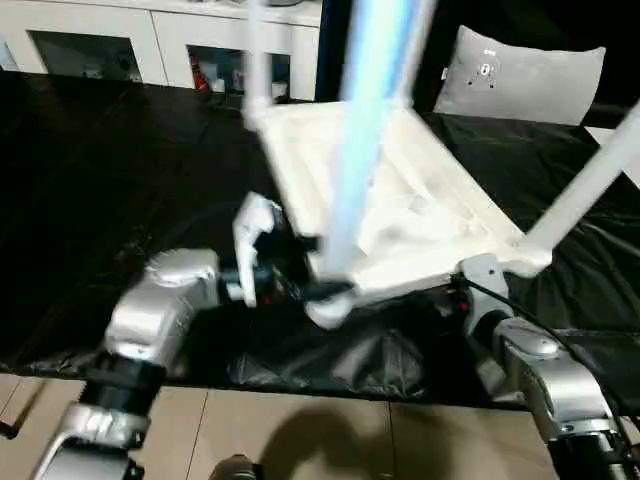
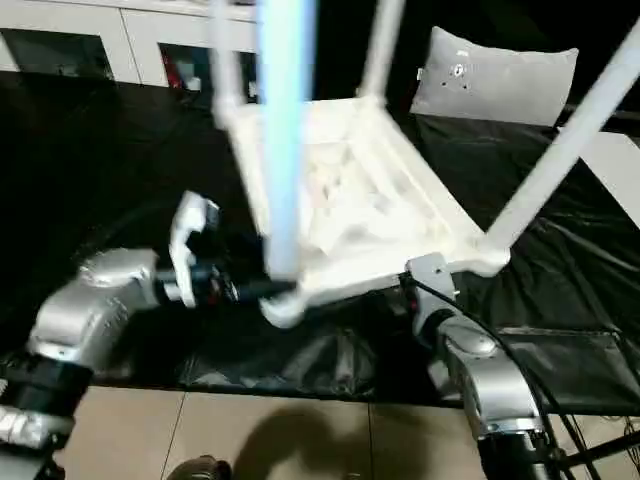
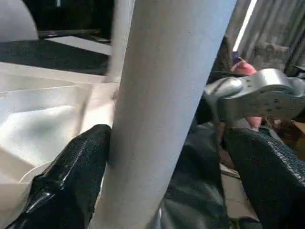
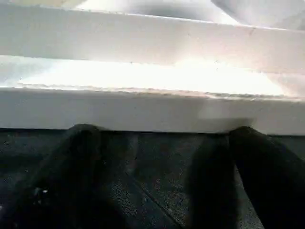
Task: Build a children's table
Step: Rotate table base
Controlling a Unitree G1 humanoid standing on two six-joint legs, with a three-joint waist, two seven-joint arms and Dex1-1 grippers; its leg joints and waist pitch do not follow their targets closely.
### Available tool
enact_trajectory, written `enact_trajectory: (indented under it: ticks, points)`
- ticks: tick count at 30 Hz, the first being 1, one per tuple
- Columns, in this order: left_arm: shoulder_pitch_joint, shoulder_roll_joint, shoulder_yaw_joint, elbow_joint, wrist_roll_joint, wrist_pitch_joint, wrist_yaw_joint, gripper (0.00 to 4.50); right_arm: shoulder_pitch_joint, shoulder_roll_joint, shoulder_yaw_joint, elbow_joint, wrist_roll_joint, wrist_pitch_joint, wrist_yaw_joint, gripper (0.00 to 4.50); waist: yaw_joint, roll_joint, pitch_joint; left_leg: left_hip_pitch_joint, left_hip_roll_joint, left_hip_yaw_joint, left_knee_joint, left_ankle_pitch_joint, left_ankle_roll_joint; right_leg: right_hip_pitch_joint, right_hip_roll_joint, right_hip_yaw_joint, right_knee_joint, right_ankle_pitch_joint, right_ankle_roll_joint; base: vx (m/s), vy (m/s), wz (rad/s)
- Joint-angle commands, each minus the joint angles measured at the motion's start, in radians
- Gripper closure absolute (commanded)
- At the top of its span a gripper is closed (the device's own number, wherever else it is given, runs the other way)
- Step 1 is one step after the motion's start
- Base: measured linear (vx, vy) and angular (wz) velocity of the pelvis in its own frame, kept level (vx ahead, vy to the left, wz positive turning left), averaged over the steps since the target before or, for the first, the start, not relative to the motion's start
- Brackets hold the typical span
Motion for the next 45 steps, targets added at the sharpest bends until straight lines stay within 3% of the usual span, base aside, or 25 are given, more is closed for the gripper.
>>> enact_trajectory:
  ticks: [1,9,10,15,17,19,27,35,41,43,45]
  points:
    - [0.01,-0.018,-0.053,-0.081,-0.019,0.015,-0.018,0.23,-0.014,-0.007,0.004,0.06,-0.024,-0.022,-0.003,0.0,-0.001,-0.006,-0.062,0.032,0.041,0.003,-0.078,-0.21,-0.014,0.026,-0.062,0.016,-0.074,-0.107,-0.215,0.0,0.0,0.0]
    - [0.048,-0.048,-0.09,-0.194,-0.042,0.068,0.014,0.23,-0.04,-0.003,0.022,0.093,-0.023,-0.134,0.05,0.0,-0.005,-0.005,-0.06,0.031,0.04,0.003,-0.08,-0.238,-0.019,0.023,-0.057,0.015,-0.078,-0.132,-0.202,0.0,0.0,0.0]
    - [0.056,-0.06,-0.105,-0.216,-0.036,0.071,0.027,0.23,-0.073,0.001,0.049,0.116,-0.034,-0.168,0.078,0.0,-0.007,-0.002,-0.061,0.03,0.041,0.002,-0.081,-0.238,-0.022,0.023,-0.057,0.015,-0.076,-0.129,-0.203,0.0,0.0,0.0]
    - [0.054,-0.076,-0.117,-0.216,-0.013,0.058,0.049,0.23,-0.122,0.014,0.088,0.134,-0.05,-0.196,0.11,0.0,-0.025,-0.015,-0.063,0.024,0.037,0.003,-0.078,-0.216,-0.011,0.029,-0.056,0.013,-0.077,-0.118,-0.204,0.0,0.0,0.0]
    - [0.051,-0.086,-0.118,-0.213,0.004,0.049,0.069,0.23,-0.15,0.028,0.108,0.144,-0.061,-0.204,0.118,0.0,-0.03,-0.012,-0.062,0.022,0.037,0.003,-0.077,-0.197,-0.007,0.03,-0.056,0.013,-0.076,-0.104,-0.21,0.0,0.0,0.0]
    - [0.051,-0.089,-0.121,-0.215,0.014,0.047,0.079,0.23,-0.171,0.037,0.116,0.161,-0.072,-0.214,0.126,0.0,-0.038,-0.016,-0.065,0.02,0.037,0.004,-0.073,-0.181,0.004,0.032,-0.056,0.013,-0.072,-0.076,-0.217,0.0,0.0,0.0]
    - [0.041,-0.106,-0.132,-0.223,0.021,0.042,0.099,0.23,-0.275,0.081,0.153,0.263,-0.092,-0.297,0.174,0.0,-0.041,-0.006,-0.068,0.027,0.04,0.008,-0.069,-0.155,0.02,0.031,-0.052,0.012,-0.067,-0.012,-0.251,0.0,0.0,0.0]
    - [-0.006,-0.167,-0.122,-0.16,0.076,-0.035,0.192,0.23,-0.357,0.12,0.133,0.387,-0.121,-0.328,0.116,0.0,-0.038,-0.01,-0.072,0.028,0.041,0.011,-0.066,-0.144,0.018,0.034,-0.056,0.013,-0.065,0.008,-0.256,0.0,0.0,0.0]
    - [-0.056,-0.224,-0.095,-0.067,0.149,-0.137,0.308,0.23,-0.358,0.106,0.084,0.421,-0.107,-0.343,0.086,0.0,-0.03,-0.01,-0.074,0.027,0.041,0.011,-0.063,-0.125,0.03,0.038,-0.056,0.013,-0.062,0.052,-0.249,0.0,0.0,0.0]
    - [-0.064,-0.237,-0.093,-0.052,0.164,-0.156,0.332,0.23,-0.355,0.097,0.078,0.428,-0.111,-0.348,0.082,0.0,-0.026,-0.004,-0.075,0.029,0.042,0.01,-0.063,-0.13,0.031,0.038,-0.057,0.013,-0.062,0.055,-0.251,0.0,0.0,0.0]
    - [-0.072,-0.243,-0.092,-0.035,0.186,-0.172,0.358,0.23,-0.346,0.087,0.063,0.426,-0.106,-0.347,0.078,0.0,-0.023,-0.008,-0.075,0.029,0.043,0.011,-0.063,-0.132,0.033,0.038,-0.056,0.013,-0.063,0.055,-0.253,0.0,0.0,0.0]
